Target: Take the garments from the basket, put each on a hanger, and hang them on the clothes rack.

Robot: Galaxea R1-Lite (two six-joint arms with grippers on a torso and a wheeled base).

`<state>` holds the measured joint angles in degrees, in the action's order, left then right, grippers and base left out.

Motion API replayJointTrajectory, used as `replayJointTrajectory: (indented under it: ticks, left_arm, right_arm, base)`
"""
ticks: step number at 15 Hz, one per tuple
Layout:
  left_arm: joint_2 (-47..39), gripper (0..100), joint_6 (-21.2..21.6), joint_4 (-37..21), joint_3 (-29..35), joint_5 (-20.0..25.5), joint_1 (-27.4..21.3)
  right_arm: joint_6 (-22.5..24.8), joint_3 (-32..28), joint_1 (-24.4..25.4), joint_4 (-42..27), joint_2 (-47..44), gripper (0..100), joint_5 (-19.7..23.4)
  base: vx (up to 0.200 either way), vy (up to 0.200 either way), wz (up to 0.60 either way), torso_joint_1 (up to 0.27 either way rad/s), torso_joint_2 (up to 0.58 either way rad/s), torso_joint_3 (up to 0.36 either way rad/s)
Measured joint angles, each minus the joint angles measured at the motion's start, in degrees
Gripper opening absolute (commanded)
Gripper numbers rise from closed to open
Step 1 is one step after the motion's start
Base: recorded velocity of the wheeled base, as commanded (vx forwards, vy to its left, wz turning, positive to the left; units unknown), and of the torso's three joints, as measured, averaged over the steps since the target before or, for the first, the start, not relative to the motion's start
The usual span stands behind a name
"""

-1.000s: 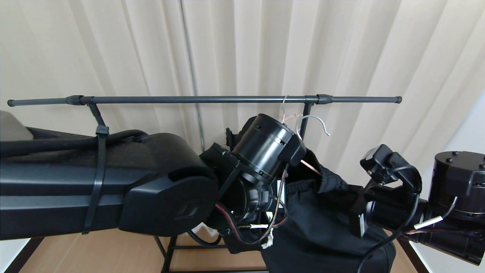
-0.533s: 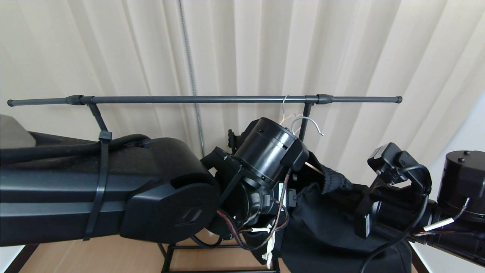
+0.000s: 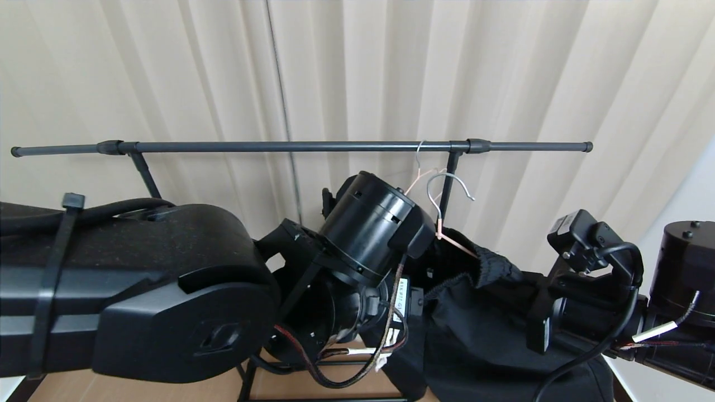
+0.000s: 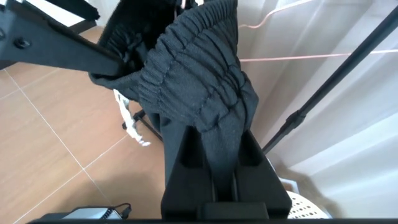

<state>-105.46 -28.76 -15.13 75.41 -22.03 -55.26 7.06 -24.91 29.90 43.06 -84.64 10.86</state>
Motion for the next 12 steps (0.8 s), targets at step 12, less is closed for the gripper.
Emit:
replayJointTrajectory:
  ticks: [12]
  left_arm:
    - [18.16,100,26.16,15.08,-19.13,10.92,10.89]
  right_arm:
    - [-1.67,-0.3,-7.78,0.1,0.27,0,18.66]
  base:
    - [0.0,0.0,0.0,0.0,0.0,0.0]
